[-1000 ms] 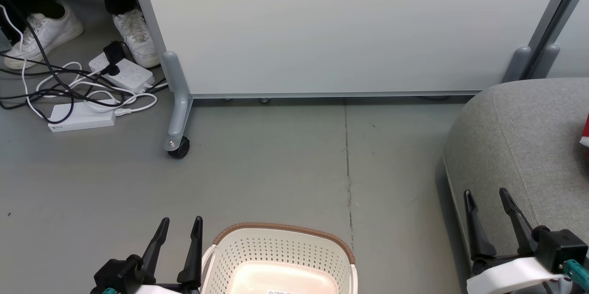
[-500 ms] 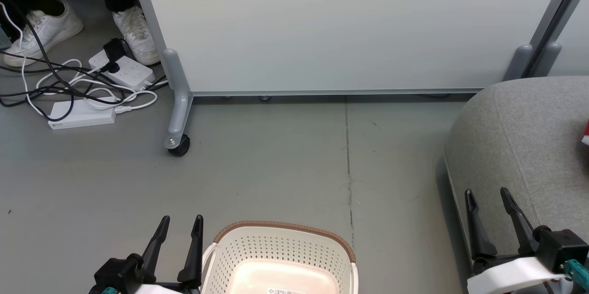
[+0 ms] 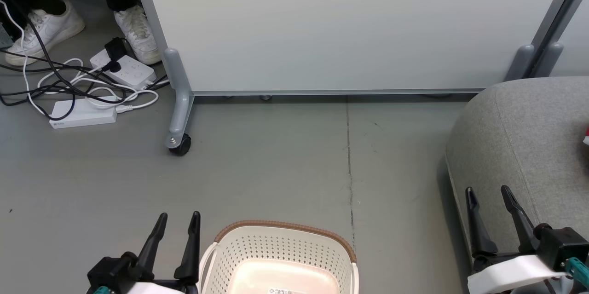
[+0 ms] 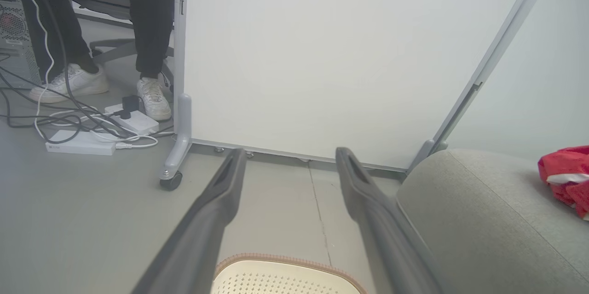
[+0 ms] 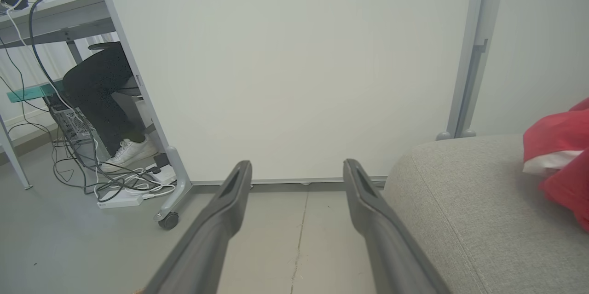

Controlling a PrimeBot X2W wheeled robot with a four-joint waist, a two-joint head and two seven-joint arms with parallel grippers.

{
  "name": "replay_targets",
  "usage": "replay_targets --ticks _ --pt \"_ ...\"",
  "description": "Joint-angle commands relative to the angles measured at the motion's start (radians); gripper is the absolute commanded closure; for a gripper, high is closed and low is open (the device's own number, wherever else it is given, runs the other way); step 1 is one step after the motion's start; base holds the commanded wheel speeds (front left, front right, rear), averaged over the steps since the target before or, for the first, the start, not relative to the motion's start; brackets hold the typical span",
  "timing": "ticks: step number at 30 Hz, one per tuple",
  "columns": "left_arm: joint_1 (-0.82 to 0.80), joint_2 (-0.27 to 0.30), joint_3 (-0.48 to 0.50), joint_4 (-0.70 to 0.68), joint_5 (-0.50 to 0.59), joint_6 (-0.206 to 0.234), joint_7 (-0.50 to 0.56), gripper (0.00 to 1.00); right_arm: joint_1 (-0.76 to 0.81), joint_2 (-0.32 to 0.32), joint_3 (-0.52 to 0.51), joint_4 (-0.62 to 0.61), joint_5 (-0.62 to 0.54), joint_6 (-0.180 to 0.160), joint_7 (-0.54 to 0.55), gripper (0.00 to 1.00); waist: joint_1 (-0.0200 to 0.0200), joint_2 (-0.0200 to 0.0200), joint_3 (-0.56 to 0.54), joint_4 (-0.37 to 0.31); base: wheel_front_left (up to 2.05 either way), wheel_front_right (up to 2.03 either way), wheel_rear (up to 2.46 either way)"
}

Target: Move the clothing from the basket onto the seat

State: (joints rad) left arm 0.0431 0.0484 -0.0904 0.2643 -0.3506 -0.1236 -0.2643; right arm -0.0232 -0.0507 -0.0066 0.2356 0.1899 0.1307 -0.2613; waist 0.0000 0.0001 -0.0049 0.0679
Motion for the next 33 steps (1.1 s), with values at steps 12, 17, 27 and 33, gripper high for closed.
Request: replay_targets --ticks 12,17,27,33 --pt "0.014 -0.001 0.015 0.02 -0.118 0.001 0.024 1.0 0.018 0.011 -0.012 0.031 0.096 0.0 0.03 1.0 0.0 -0.0001 0.001 0.0 0.0 0.0 0.0" --pt "0.006 0.002 0.022 0.015 -0.187 0.002 0.043 1.0 0.016 0.01 -0.017 0.025 0.173 0.0 0.048 1.0 0.0 -0.0001 0.001 -0.002 0.0 0.0 0.0" --pt "-0.015 0.009 0.04 0.005 -0.344 0.001 0.086 1.0 0.01 0.008 -0.028 0.011 0.349 0.0 0.09 1.0 0.0 -0.0001 0.002 -0.008 0.0 0.0 0.0" --pt "-0.026 0.012 0.05 0.0 -0.429 0.0 0.109 1.0 0.006 0.007 -0.035 0.004 0.444 0.0 0.114 1.0 0.0 -0.0001 0.002 -0.011 0.0 0.0 0.0"
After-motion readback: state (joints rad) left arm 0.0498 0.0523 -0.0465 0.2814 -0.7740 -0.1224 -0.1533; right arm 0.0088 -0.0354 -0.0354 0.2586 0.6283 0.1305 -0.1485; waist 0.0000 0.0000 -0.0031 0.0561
